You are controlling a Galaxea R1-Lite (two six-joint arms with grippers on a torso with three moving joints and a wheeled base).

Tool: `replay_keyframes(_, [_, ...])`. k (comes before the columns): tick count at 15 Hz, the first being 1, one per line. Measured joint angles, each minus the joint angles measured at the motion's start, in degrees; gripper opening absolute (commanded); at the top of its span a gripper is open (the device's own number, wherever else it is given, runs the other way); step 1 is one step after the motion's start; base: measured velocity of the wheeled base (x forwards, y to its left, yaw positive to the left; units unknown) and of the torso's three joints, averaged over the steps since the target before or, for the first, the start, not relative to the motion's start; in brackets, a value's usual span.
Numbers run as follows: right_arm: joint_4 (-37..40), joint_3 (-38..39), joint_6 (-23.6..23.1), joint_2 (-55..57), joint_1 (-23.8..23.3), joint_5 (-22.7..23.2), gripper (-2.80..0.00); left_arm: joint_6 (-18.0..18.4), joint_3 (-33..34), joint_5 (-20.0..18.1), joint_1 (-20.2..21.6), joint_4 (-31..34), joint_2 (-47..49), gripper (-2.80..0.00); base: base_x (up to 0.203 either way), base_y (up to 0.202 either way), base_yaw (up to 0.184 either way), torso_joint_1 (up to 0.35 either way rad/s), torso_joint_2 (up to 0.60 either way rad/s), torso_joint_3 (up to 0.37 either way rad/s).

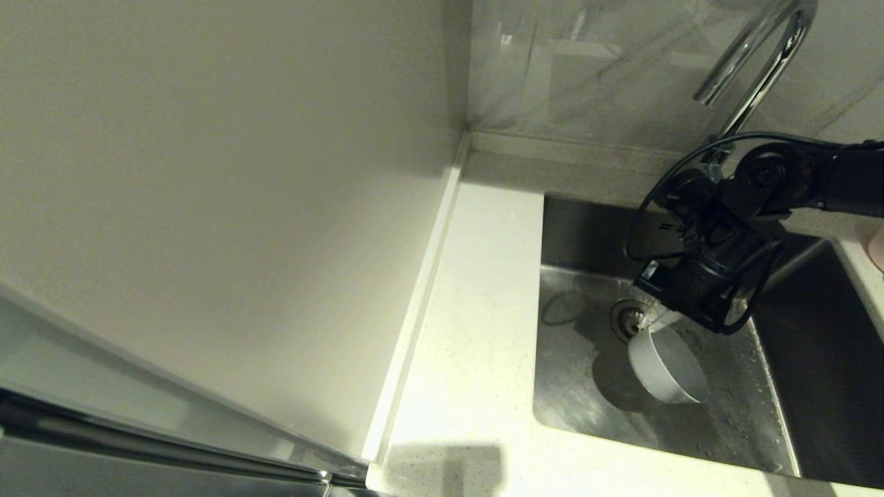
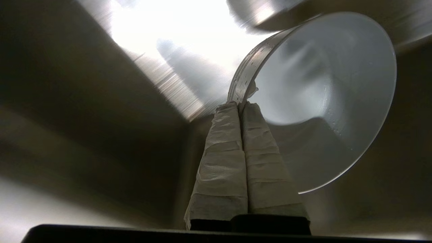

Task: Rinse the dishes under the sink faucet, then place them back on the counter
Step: Put a bowl back to the table from the sink

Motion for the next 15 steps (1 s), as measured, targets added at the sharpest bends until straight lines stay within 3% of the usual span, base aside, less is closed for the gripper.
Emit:
replay_keyframes(4, [1.16,-1.65,2.68,-3.46,-1.87,15.24,-2.8,-0.02,0.0,0.0,0.0,0.02,0.0,-2.8,0.0,0.0,0.0,0.0,0.0,0.0])
replay_keyframes(7, [1.38,-1.67,2.08,-6.02,-2.35,14.93,-2.8,-0.01,0.0,-0.02,0.0,0.03,0.0,-2.8,0.0,0.0,0.0,0.0,0.0,0.0])
replay_keyframes(9, [3.73,-1.34,-1.49,-8.43,-2.42,9.58,-2.8,0.0,0.0,-0.01,0.0,0.02,0.0,-2.8,0.0,0.0,0.0,0.0,0.0,0.0])
replay_keyframes(13, [6.2,5.27,-10.64,-14.56,-3.54,-10.11,-2.8,-0.01,0.0,0.0,0.0,0.04,0.0,-2.8,0.0,0.0,0.0,0.0,0.0,0.0])
replay_keyframes(15, [6.37,8.8,-15.38,-17.78,-6.71,-16.74,-2.8,-0.01,0.0,-0.02,0.0,0.04,0.0,-2.8,0.0,0.0,0.0,0.0,0.0,0.0])
